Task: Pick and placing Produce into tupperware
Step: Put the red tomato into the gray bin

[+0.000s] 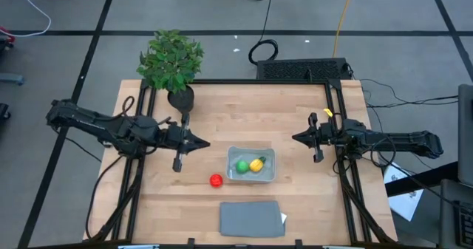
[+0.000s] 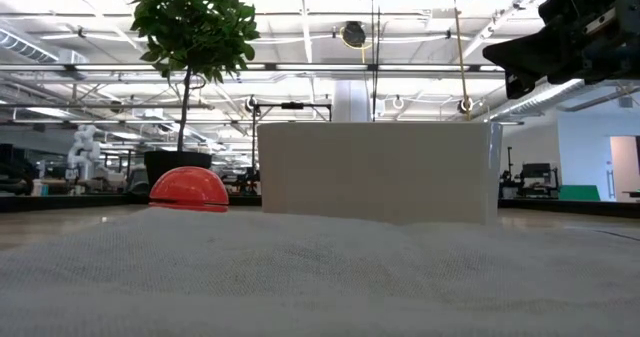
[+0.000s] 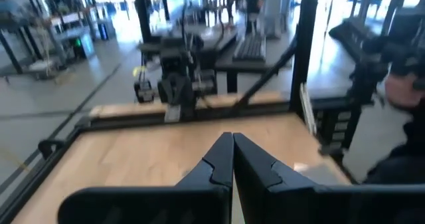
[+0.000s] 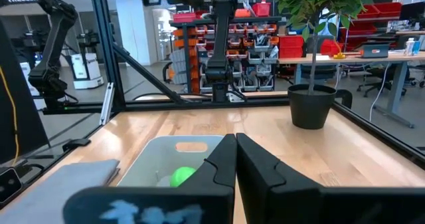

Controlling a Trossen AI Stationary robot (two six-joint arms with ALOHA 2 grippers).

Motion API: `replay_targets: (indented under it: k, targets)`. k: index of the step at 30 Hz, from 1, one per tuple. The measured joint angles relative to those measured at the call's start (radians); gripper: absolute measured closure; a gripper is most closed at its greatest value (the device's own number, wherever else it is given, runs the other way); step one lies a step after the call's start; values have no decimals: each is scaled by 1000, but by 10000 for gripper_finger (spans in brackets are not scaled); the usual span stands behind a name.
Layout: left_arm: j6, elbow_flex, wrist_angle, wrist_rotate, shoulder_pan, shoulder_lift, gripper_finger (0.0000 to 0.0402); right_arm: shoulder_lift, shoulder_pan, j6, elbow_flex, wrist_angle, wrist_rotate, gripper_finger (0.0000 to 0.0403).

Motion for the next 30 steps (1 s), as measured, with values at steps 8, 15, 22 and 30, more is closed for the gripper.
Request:
replay_targets:
  k: [8, 15, 22, 30]
  targets:
    - [-84, 197, -307, -111, -60, 146, 387, 1, 0, 1, 0, -5, 0, 403]
    - [-216, 340, -509, -112, -86, 263, 387, 1, 0, 1, 0, -8, 0, 403]
    - [-345, 455, -667, -111, -87, 347, 387, 1, 0, 1, 0, -10, 0, 403]
    - [-480, 533, -801, -103, -88, 412, 387, 1, 0, 1, 0, -15, 0, 403]
